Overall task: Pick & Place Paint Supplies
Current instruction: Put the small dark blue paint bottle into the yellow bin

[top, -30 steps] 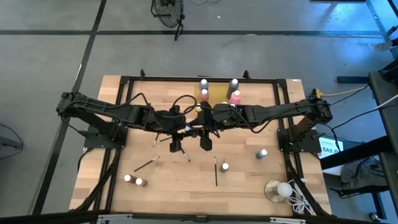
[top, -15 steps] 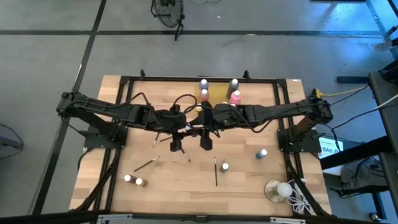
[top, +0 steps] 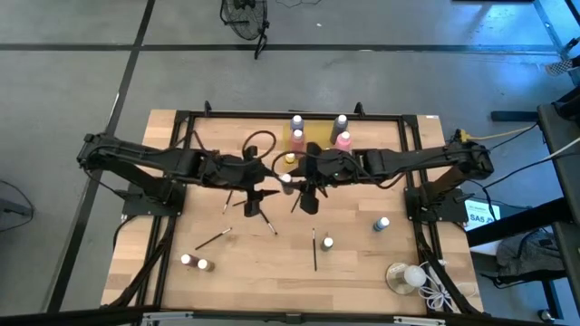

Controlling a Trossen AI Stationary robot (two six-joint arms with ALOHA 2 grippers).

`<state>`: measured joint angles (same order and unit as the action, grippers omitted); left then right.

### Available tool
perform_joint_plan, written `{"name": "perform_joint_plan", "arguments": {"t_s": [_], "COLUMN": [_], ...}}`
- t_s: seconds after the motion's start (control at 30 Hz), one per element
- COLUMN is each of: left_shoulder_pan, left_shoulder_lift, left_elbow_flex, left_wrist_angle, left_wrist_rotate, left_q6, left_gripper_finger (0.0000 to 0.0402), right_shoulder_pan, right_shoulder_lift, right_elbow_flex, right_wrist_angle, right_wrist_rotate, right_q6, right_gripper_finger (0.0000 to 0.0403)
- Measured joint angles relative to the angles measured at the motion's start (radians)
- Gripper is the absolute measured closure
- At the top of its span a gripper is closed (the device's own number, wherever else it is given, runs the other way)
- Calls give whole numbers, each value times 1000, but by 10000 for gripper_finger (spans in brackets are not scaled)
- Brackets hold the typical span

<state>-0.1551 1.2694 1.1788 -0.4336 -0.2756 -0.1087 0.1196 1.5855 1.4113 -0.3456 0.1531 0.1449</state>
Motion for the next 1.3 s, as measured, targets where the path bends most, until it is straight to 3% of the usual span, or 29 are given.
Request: {"name": "perform_joint_plan", "arguments": {"t_s": [0.3,0.6,0.97,1.13,1.3], "left_shoulder_pan": [0,1,1,7,57], "left_shoulder_lift": [-102,-205,-286,-335,-415], "left_elbow_flex": [-2,-3,-4,-5,-5], "left_wrist_angle": [-86,-200,-367,-485,-587], "left_wrist_rotate": [-103,-201,-233,-311,-340], "left_q6": [18,-45,-85,-44,-33], "left_gripper_finger": [185,187,190,190,190], "right_shoulder_pan": [0,-28,-233,-367,-469], "right_shoulder_lift": [-93,-218,-472,-518,-506], "right_elbow_flex": [3,4,5,-34,-207], "right_wrist_angle": [-176,-279,-375,-322,-85], "right_wrist_rotate": [116,116,108,-4,-203], "right_q6": [27,-19,-82,-99,-30], "right_gripper_finger": [295,295,295,295,295]}}
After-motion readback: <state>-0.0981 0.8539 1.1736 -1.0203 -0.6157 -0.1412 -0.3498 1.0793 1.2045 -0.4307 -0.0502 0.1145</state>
